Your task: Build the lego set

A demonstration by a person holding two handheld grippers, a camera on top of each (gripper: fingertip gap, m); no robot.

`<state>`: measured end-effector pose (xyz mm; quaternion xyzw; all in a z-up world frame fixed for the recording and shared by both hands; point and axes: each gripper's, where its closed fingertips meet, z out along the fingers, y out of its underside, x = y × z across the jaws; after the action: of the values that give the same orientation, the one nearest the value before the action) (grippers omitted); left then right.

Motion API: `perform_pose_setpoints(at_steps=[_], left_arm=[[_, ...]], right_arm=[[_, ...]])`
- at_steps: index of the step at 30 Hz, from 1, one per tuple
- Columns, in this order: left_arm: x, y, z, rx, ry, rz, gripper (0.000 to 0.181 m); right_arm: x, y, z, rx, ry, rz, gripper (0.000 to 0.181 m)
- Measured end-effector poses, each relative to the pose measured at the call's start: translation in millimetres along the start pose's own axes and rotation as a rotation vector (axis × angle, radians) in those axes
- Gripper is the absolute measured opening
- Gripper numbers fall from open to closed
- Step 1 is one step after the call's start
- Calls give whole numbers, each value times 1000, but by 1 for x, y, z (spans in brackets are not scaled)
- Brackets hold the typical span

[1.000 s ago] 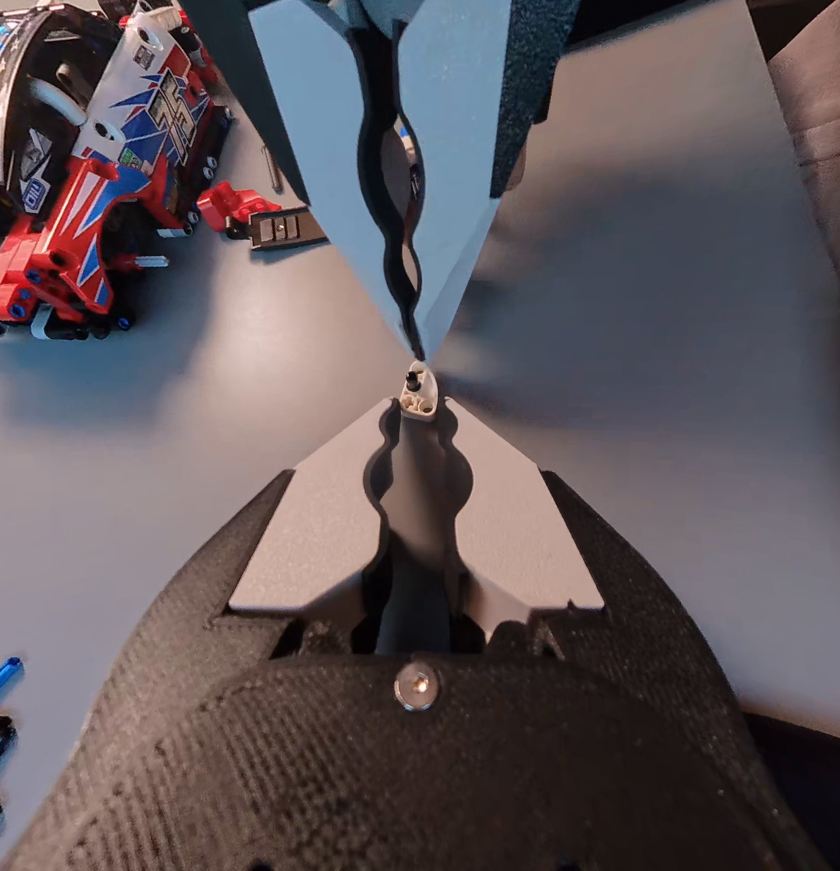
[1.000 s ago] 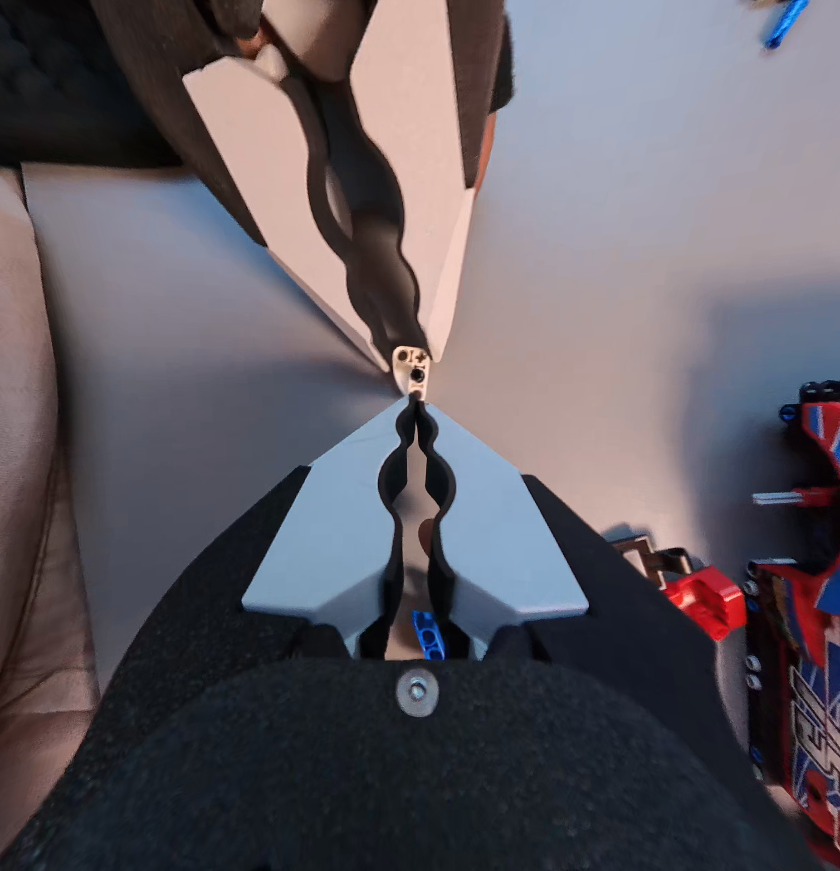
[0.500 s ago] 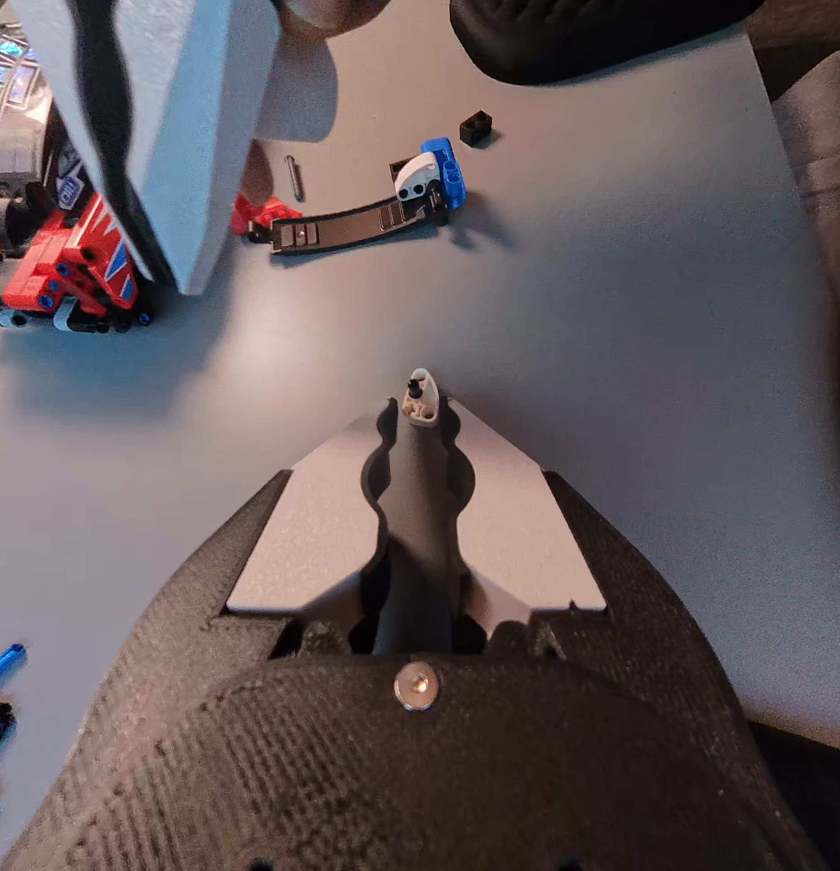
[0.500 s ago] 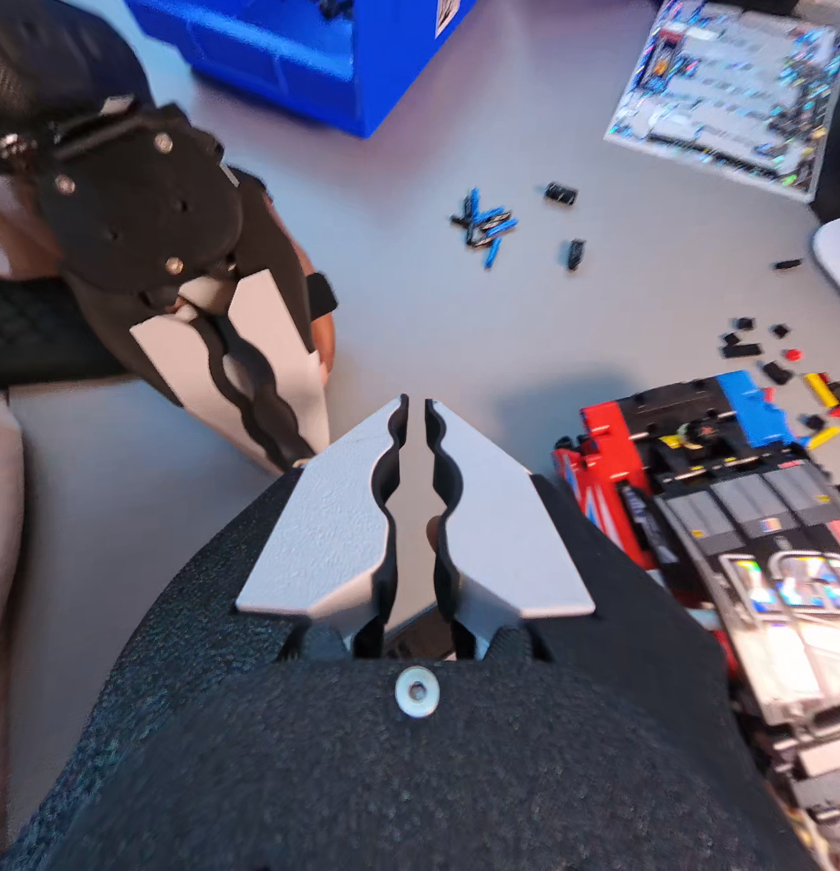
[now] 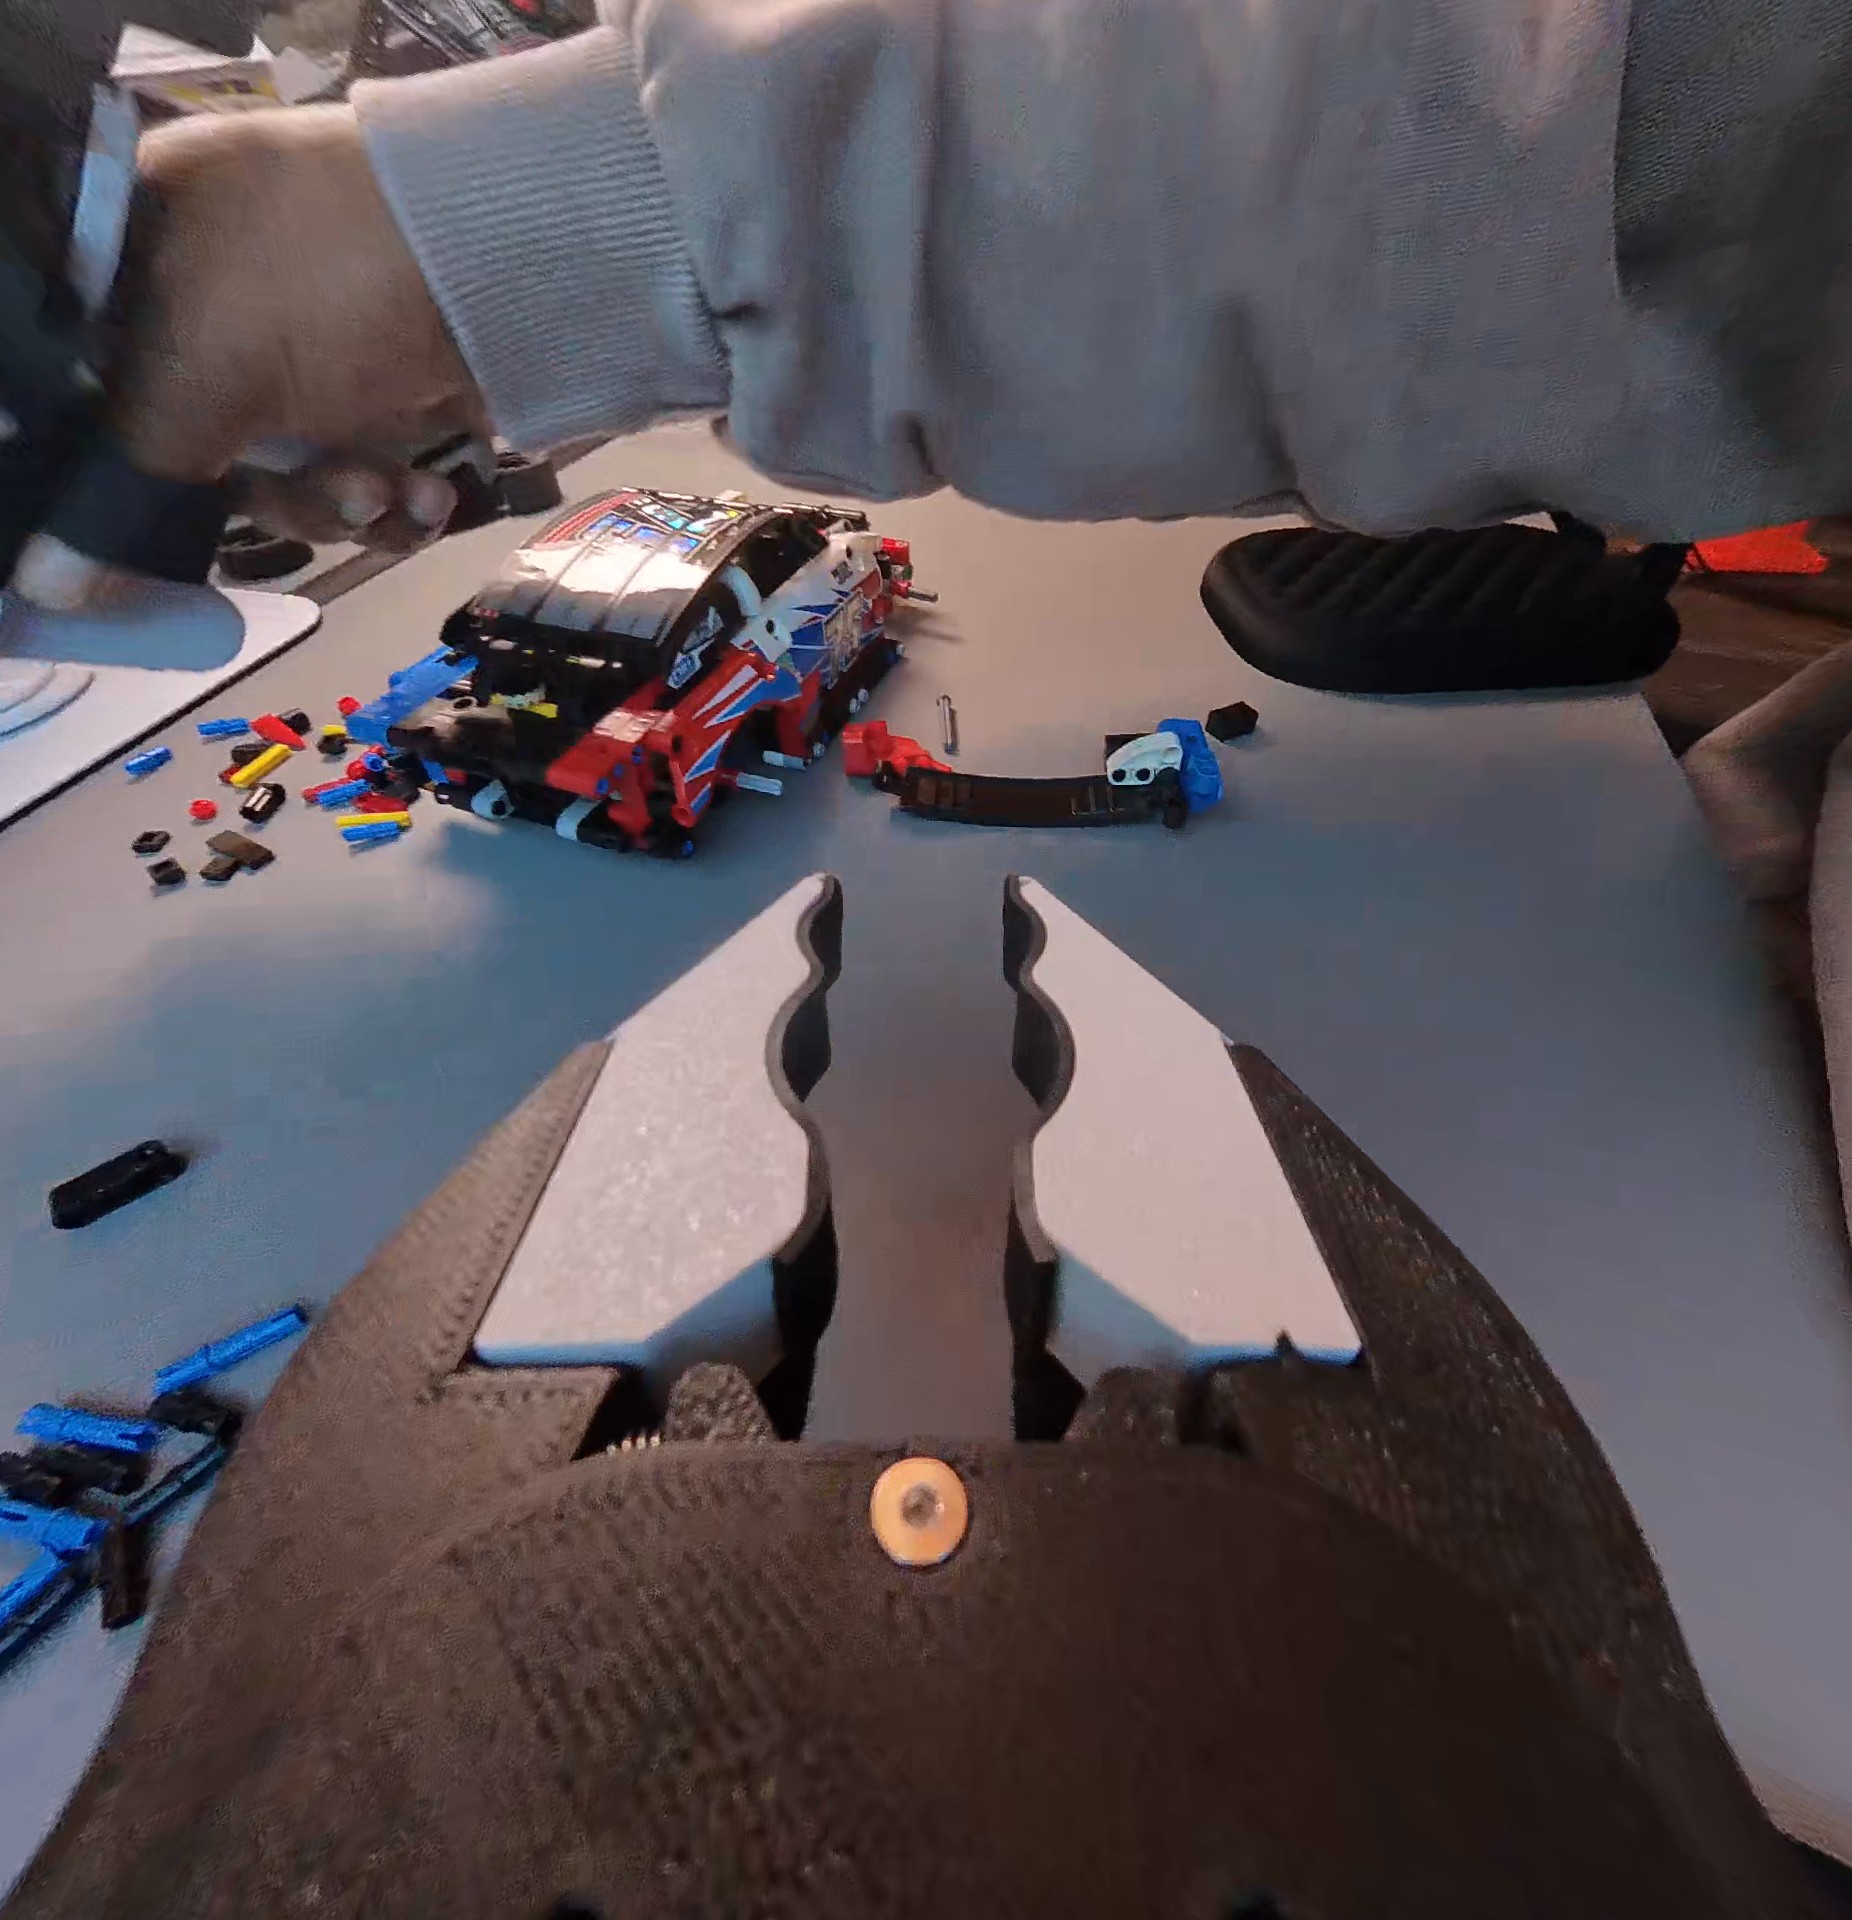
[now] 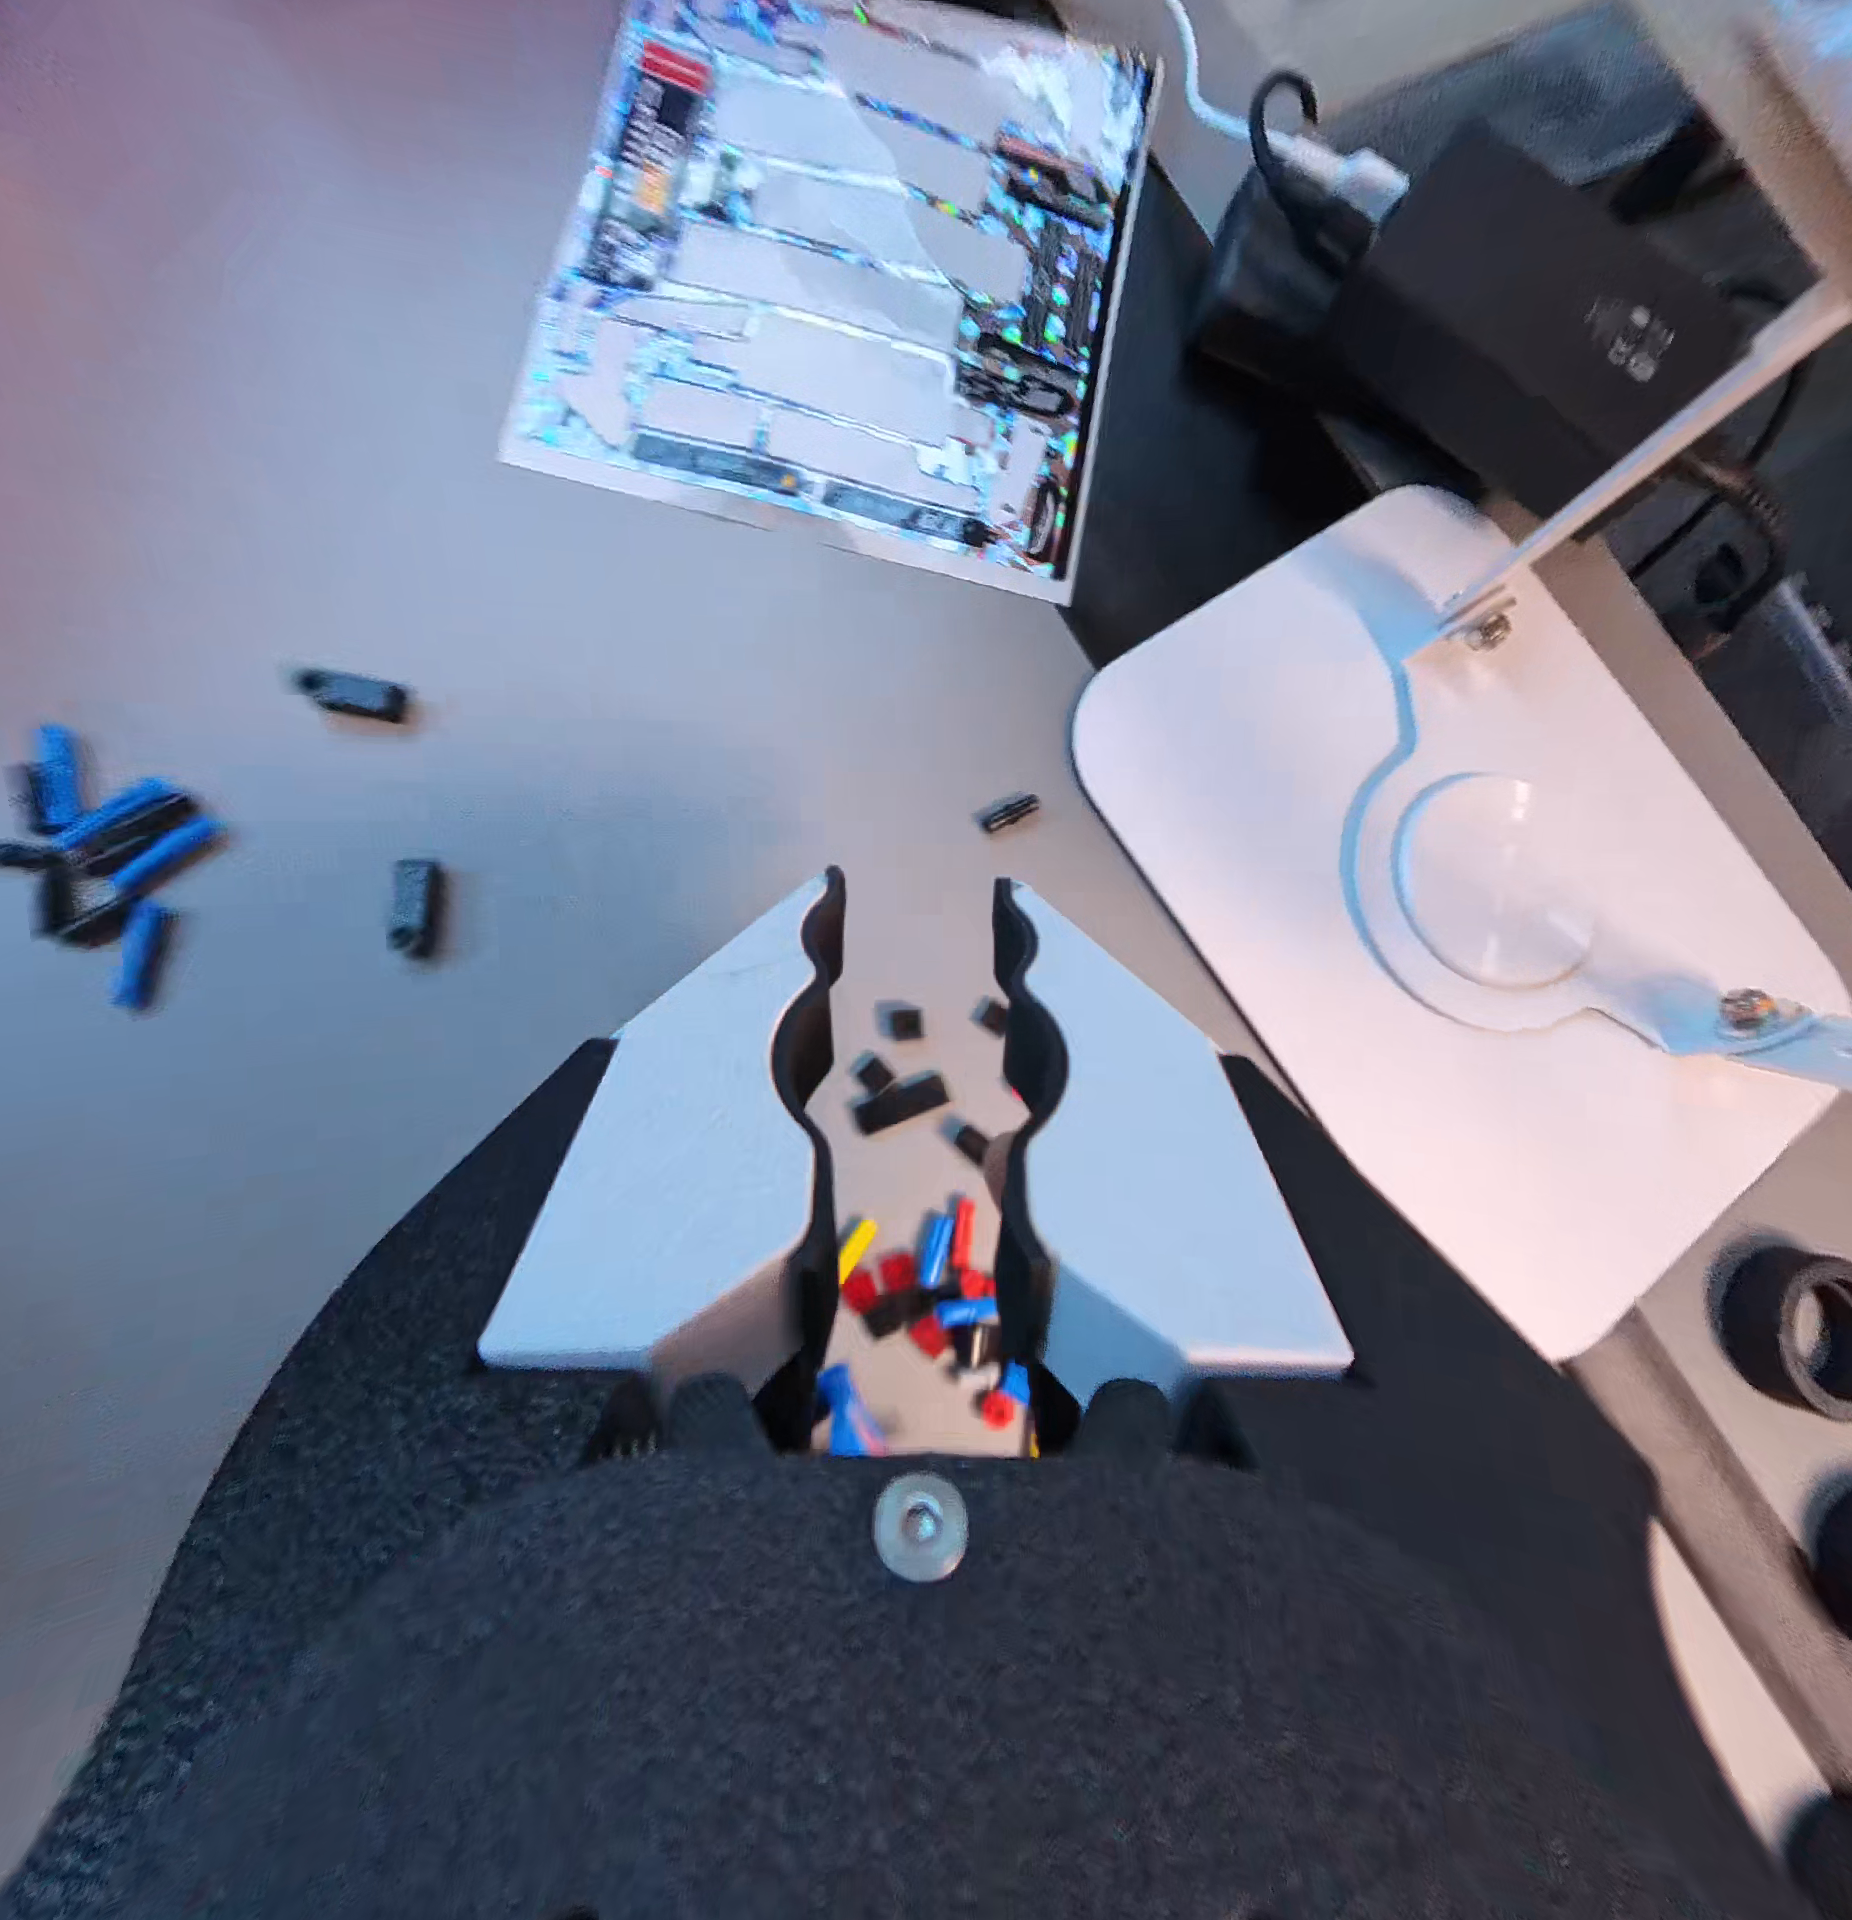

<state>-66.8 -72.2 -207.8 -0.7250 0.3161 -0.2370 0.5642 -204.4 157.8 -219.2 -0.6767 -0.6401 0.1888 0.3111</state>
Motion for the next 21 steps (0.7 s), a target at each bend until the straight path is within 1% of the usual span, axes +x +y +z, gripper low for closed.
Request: perform_pose_setpoints(at_steps=[1, 4, 7, 8, 9, 10, 11, 14, 15, 17, 19, 21], left_arm=[[-2, 0, -1, 2, -12, 0, 29], [-8, 1, -1, 2, -30, -18, 30], [-10, 4, -1, -9, -31, -35, 31], [-9, 4, -1, -11, -30, -36, 31], [-9, 4, -1, -12, -28, -34, 31], [-8, 4, -1, -13, -27, -32, 31], [-8, 5, 0, -15, -25, -29, 31], [-8, 5, 0, -17, -32, -28, 30], [-11, 4, -1, -14, -44, -31, 29], [-17, 1, -5, 6, -76, -44, 29], [-24, -7, -10, 52, -105, -81, 28], [-33, -16, -16, 112, -133, -132, 28]], right_arm=[[7, 1, 14, -31, -8, 33, 27], [17, 5, 46, -104, -18, 99, 27], [25, 13, 62, -174, 25, 113, 25], [25, 14, 66, -187, 26, 121, 24], [25, 16, 69, -196, 27, 126, 19], [25, 15, 70, -193, 31, 130, 8], [26, 16, 71, -200, 40, 130, 3], [21, 16, 66, -214, 27, 68, 2], [15, 11, 59, -181, 0, 37, 3], [-17, -7, 31, -57, -142, -10, 2], [-57, -25, -12, 108, -284, -23, 2], [-99, -37, -66, 301, -434, 25, 2]])
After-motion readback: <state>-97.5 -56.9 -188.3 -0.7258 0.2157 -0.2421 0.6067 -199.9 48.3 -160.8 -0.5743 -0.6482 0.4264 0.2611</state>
